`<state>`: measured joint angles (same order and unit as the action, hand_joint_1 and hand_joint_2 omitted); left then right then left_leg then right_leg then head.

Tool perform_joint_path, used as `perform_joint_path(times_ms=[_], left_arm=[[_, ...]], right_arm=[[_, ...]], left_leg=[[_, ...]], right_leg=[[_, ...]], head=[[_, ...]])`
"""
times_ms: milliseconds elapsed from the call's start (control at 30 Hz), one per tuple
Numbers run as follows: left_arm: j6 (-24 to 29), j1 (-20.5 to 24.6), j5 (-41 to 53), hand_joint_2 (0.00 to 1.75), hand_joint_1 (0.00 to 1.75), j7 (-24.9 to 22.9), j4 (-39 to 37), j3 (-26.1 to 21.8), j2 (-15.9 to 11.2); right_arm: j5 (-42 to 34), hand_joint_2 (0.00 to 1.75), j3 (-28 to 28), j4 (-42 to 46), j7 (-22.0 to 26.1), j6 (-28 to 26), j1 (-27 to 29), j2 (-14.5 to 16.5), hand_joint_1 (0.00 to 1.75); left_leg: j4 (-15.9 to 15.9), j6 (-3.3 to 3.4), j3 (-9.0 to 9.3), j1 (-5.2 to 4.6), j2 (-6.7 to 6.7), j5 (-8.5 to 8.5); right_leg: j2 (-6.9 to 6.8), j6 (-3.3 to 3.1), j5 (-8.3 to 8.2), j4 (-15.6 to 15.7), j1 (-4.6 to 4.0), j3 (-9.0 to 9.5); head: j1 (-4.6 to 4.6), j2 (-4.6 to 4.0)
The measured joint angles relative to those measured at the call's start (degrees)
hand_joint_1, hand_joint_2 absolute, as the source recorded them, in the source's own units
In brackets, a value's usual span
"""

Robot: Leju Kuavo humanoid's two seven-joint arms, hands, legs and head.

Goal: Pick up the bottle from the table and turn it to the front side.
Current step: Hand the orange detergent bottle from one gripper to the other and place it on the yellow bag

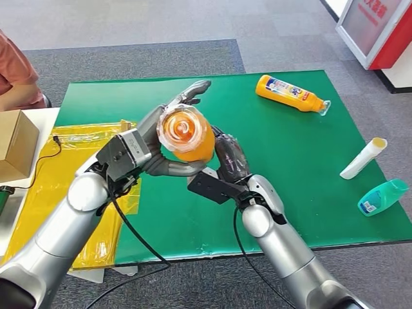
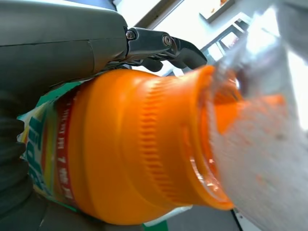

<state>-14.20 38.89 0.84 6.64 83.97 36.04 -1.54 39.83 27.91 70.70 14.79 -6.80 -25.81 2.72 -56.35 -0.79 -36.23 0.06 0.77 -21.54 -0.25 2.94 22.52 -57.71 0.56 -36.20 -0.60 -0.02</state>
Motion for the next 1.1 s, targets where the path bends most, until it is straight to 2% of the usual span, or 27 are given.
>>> perform_joint_path(times_ms=[33, 133, 167, 400, 767, 800, 900, 933, 1033, 1100], left_arm=[[0.0, 0.3, 0.9, 1.75, 0.38, 0.0, 0.0, 0.1, -0.1], [-0.5, 1.5, 2.9, 1.75, 1.69, -0.1, 0.0, 0.4, -0.4], [-0.8, 1.8, 3.0, 1.75, 1.75, -0.1, 0.0, 0.5, -0.6], [-2.0, 1.9, 0.3, 1.75, 1.75, 0.0, 0.0, 0.6, -0.8], [0.1, -0.1, -2.0, 1.75, 1.75, 0.0, 1.2, -0.3, -0.7], [0.2, -0.2, -2.1, 1.75, 1.75, 0.0, 1.3, -0.4, -0.6], [1.0, -0.9, -2.5, 1.75, 1.75, 0.1, 1.9, -0.9, -0.5], [1.5, -1.2, -2.6, 1.75, 1.75, 0.2, 2.2, -1.2, -0.4], [5.2, -3.2, -1.0, 1.75, 1.75, 1.3, 3.4, -2.4, -0.1], [10.8, -5.4, 3.1, 1.75, 1.75, 3.1, 5.1, -4.0, 0.0]], right_arm=[[0.2, 1.75, 0.0, 0.0, -0.1, 0.1, 0.0, 0.0, 1.75], [1.1, 1.75, 0.0, -0.1, -0.3, 0.1, 0.0, -0.2, 1.75], [1.4, 1.75, 0.0, -0.1, -0.4, 0.0, -0.1, -0.2, 1.75], [2.4, 1.75, 0.0, 0.5, -1.1, -0.7, -0.2, -0.2, 1.75], [3.2, 1.75, 0.0, 0.9, -1.2, -1.3, -0.1, -0.2, 1.75], [3.3, 1.75, 0.0, 1.0, -1.2, -1.3, -0.1, -0.2, 1.47], [3.4, 1.75, 0.0, 1.3, -1.3, -1.3, 0.0, -0.2, 0.16], [3.4, 1.75, 0.0, 1.5, -1.4, -1.3, 0.0, -0.2, 0.0], [2.2, 1.75, -0.1, 1.8, -1.9, -1.1, 0.1, -0.2, 0.0], [-0.6, 1.75, -0.8, 2.0, -2.2, -0.6, 0.5, -0.2, 0.0]], left_leg=[[0.0, 0.0, 0.0, 0.0, 0.0, 0.0], [0.0, 0.0, 0.0, 0.0, 0.0, 0.0], [0.0, 0.0, 0.0, 0.0, 0.0, 0.0], [0.0, 0.0, 0.0, 0.0, 0.0, 0.0], [0.0, 0.0, 0.0, 0.0, 0.0, 0.0], [0.0, 0.0, 0.0, 0.0, 0.0, 0.0], [0.0, 0.0, 0.0, 0.0, 0.0, 0.0], [0.0, 0.0, 0.0, 0.0, 0.0, 0.0], [0.0, 0.0, 0.0, 0.0, 0.0, 0.0], [0.0, -0.01, 0.0, 0.0, 0.01, 0.0]], right_leg=[[0.0, 0.0, 0.0, 0.0, 0.0, 0.0], [0.0, 0.0, 0.0, 0.0, 0.0, 0.0], [0.0, 0.0, 0.0, 0.0, 0.0, 0.0], [0.0, 0.0, 0.0, 0.0, 0.0, 0.0], [0.0, 0.0, 0.0, 0.0, 0.0, 0.0], [0.0, 0.0, 0.0, 0.0, 0.0, 0.0], [0.0, 0.0, 0.0, 0.0, 0.0, 0.0], [0.0, 0.0, 0.0, 0.0, 0.0, 0.0], [0.01, 0.0, 0.0, 0.0, 0.0, -0.01], [0.02, 0.0, 0.0, 0.0, 0.0, -0.01]], head=[[0.0, 0.0], [0.01, 0.0], [0.0, 0.0], [0.01, 0.0], [0.0, 0.0], [0.0, 0.0], [0.0, 0.0], [0.0, 0.0], [0.0, 0.0], [0.0, 0.0]])
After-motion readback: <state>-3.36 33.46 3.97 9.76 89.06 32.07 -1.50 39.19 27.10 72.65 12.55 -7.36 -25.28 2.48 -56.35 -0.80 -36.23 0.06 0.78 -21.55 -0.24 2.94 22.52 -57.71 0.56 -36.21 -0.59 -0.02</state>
